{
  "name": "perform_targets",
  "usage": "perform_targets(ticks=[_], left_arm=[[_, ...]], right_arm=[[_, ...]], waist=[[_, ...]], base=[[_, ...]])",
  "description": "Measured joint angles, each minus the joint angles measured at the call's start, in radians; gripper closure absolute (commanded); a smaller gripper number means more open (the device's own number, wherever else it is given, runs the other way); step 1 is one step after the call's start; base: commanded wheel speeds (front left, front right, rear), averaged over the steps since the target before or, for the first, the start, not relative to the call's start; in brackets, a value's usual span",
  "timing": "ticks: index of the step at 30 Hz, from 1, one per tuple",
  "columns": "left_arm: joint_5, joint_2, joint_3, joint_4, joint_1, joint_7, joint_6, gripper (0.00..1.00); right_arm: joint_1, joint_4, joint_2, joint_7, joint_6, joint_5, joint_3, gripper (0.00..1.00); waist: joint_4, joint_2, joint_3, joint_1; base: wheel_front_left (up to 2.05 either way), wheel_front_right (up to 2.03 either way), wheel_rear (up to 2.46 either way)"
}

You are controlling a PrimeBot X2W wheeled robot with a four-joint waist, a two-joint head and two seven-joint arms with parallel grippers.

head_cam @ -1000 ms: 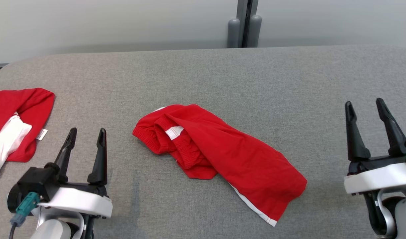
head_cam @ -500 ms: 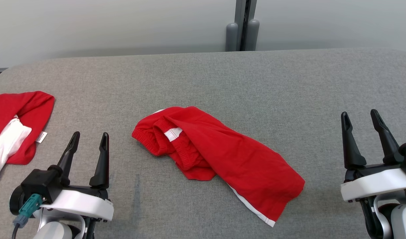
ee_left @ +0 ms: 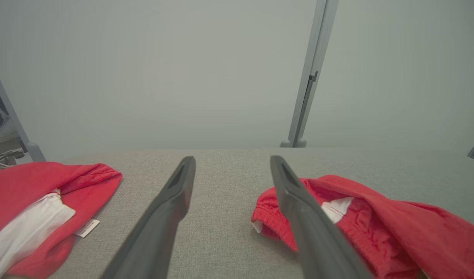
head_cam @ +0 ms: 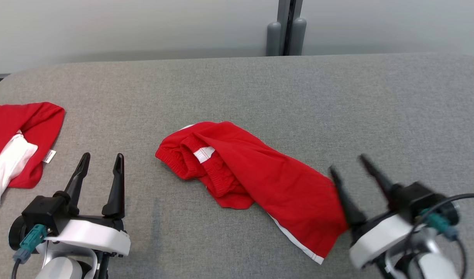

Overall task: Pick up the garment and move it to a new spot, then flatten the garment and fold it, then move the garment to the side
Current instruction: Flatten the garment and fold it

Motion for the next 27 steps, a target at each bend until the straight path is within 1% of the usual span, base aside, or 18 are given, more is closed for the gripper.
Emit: perform_targets(ticks=[8, 11, 14, 17, 21, 22, 23, 24, 27], left_arm=[[-0.002, -0.005, 0.002, 0.013, -0.006, -0.007, -0.004, 0.00], [-0.002, -0.008, 0.002, 0.019, -0.019, -0.008, -0.007, 0.00], [-0.002, -0.014, -0.001, 0.025, -0.026, -0.012, -0.010, 0.00], [-0.002, -0.015, -0.001, 0.033, -0.030, -0.014, -0.015, 0.00], [-0.001, -0.020, 0.000, 0.039, -0.043, -0.017, -0.016, 0.00], [-0.001, -0.020, 0.000, 0.042, -0.043, -0.017, -0.017, 0.00], [-0.001, -0.020, 0.001, 0.043, -0.043, -0.017, -0.018, 0.00], [-0.001, -0.020, 0.001, 0.044, -0.043, -0.018, -0.018, 0.00], [-0.001, -0.021, 0.001, 0.055, -0.045, -0.018, -0.025, 0.00]], right_arm=[[0.054, 0.017, -0.083, 0.131, 0.000, 0.043, 0.254, 0.00], [0.069, 0.040, -0.115, 0.176, 0.000, 0.061, 0.312, 0.00], [0.070, 0.074, -0.127, 0.191, 0.000, 0.070, 0.326, 0.00], [0.073, 0.112, -0.128, 0.191, 0.000, 0.068, 0.318, 0.00], [0.068, 0.151, -0.108, 0.179, 0.000, 0.057, 0.295, 0.00], [0.068, 0.157, -0.102, 0.170, 0.000, 0.056, 0.291, 0.13], [0.066, 0.164, -0.098, 0.166, 0.000, 0.056, 0.288, 0.75], [0.063, 0.173, -0.095, 0.161, 0.000, 0.056, 0.285, 1.00], [0.048, 0.187, -0.092, 0.140, 0.000, 0.060, 0.279, 1.00]], waist=[[0.008, 0.0000, 0.031, 0.0000], [0.012, 0.0000, 0.044, 0.0000], [0.017, 0.0000, 0.057, 0.0001], [0.022, 0.0000, 0.069, 0.0000], [0.025, 0.0000, 0.083, 0.0000], [0.025, 0.0000, 0.086, 0.0001], [0.025, 0.0000, 0.088, 0.0000], [0.025, 0.0000, 0.090, 0.0000], [0.024, 0.0000, 0.091, 0.0000]], base=[[0.00, 0.00, 0.00], [0.00, 0.00, 0.00], [0.00, 0.00, 0.00], [0.00, 0.00, 0.00], [0.00, 0.00, 0.00], [0.00, 0.00, 0.00], [0.00, 0.00, 0.00], [0.00, 0.00, 0.00], [0.00, 0.00, 0.00]])
